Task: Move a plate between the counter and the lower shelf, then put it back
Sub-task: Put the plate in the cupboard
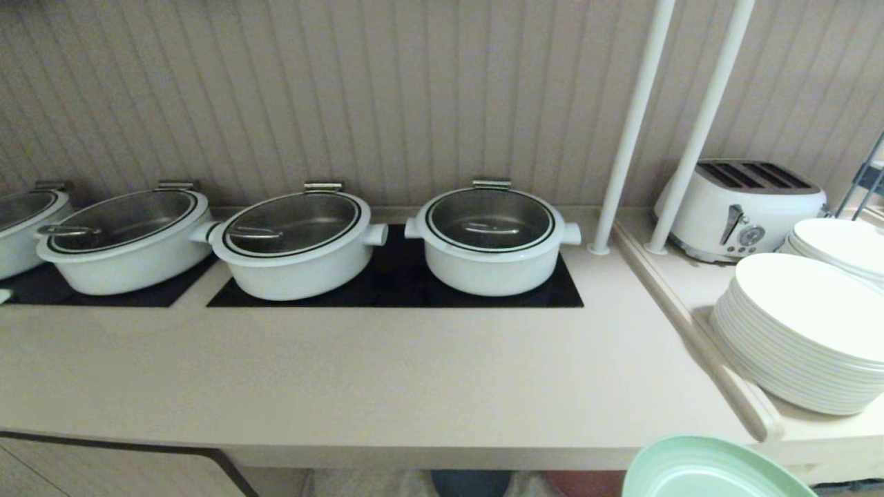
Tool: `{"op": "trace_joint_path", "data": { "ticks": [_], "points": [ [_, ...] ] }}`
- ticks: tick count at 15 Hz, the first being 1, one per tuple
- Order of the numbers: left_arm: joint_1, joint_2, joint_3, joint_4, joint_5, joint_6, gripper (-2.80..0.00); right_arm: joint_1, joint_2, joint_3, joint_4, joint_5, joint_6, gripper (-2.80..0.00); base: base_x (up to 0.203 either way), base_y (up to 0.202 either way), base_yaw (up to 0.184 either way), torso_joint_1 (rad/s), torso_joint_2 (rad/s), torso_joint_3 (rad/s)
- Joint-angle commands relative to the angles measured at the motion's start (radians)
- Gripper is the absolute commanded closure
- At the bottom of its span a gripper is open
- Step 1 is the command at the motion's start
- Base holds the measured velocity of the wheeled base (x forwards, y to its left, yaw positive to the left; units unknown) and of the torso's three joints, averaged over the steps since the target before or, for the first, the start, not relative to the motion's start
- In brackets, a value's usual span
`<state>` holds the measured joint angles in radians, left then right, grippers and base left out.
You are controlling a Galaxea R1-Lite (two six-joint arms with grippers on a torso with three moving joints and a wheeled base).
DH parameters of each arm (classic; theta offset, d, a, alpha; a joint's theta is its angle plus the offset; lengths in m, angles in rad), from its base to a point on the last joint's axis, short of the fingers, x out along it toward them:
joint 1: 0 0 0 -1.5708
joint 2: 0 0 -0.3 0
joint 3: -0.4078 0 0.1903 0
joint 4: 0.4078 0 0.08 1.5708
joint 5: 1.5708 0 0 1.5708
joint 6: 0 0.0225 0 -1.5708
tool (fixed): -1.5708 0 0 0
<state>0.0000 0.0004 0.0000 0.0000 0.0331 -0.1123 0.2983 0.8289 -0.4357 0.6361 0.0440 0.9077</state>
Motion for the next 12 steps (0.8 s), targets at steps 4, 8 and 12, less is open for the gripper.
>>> {"op": "trace_joint_path", "data": {
  "ticks": [4,8,12],
  "points": [
    [0.000,0.000,0.000,0.000,0.001,-0.001,0.00,-0.001,0.002,0.003,0.004,0.000,0.005,0.00,0.000,0.000,0.000,-0.080,0.16,0.081],
    [0.000,0.000,0.000,0.000,0.001,-0.001,0.00,0.001,0.002,0.003,0.004,0.000,0.011,0.00,0.000,0.000,0.000,-0.096,0.20,0.096],
    [0.000,0.000,0.000,0.000,0.001,-0.001,0.00,-0.001,0.002,0.003,0.004,0.000,0.011,0.00,0.000,0.000,0.000,-0.115,0.24,0.127]
  ]
}}
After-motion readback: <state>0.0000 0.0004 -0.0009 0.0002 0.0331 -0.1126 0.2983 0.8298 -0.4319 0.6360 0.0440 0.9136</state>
